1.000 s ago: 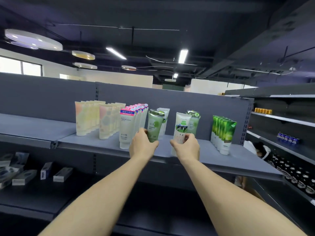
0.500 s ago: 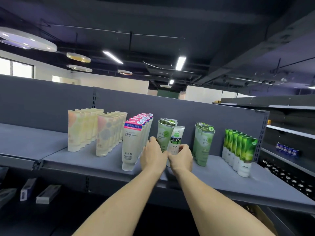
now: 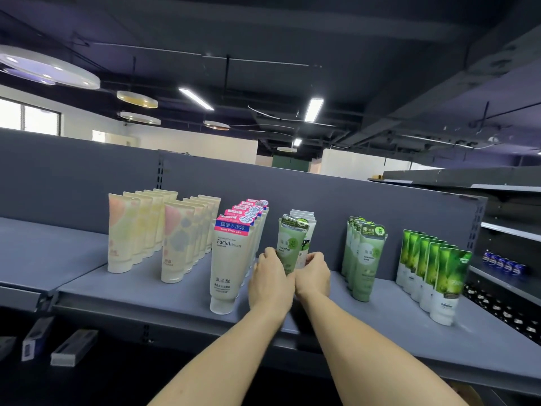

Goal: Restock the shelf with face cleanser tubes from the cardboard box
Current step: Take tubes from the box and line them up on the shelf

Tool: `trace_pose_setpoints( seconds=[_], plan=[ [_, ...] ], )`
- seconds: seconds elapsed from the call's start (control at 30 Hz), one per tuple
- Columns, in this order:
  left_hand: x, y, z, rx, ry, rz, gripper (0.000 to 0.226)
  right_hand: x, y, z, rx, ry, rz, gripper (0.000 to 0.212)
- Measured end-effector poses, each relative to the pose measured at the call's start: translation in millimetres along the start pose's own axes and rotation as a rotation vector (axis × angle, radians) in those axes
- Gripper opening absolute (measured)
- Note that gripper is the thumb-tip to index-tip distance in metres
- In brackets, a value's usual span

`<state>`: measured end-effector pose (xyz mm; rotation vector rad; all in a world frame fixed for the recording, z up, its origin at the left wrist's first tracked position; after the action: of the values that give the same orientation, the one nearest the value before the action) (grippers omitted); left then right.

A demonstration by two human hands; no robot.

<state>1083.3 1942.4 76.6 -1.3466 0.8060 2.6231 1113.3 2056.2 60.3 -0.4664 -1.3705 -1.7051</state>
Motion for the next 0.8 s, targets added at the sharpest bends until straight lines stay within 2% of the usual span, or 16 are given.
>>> trace_pose_setpoints(
  seconds=[0.17,0.5,0.8],
  plan=[
    [4.9,-1.5,5.6,-0.004,0.002,-0.01,0.045,-1.0,-3.8,0.6,0.011,-0.006,-0.013,0.035],
    [4.3,-2.4,0.7,-0.017,-0.01,-0.016,0.047,-15.3,20.4,-6.4,0.046,0.06,-0.016,0.061],
    [-30.3,-32.0,-29.8,0.049,-0.056,-0.013,0.047,-60.7,86.2,-9.7,0.018,-0.014,-0.039,0.036]
  ],
)
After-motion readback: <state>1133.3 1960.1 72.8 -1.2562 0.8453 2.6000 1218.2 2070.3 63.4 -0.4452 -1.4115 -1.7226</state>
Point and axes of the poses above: each hand's wrist, its own z-axis towards the middle knuckle, its own y-axis out of the back of the hand, x = y × z, the point moved 1 cm from there along z, towards the middle knuckle, and after that the axes turned 10 degrees about -z, right-handed, at the moved point
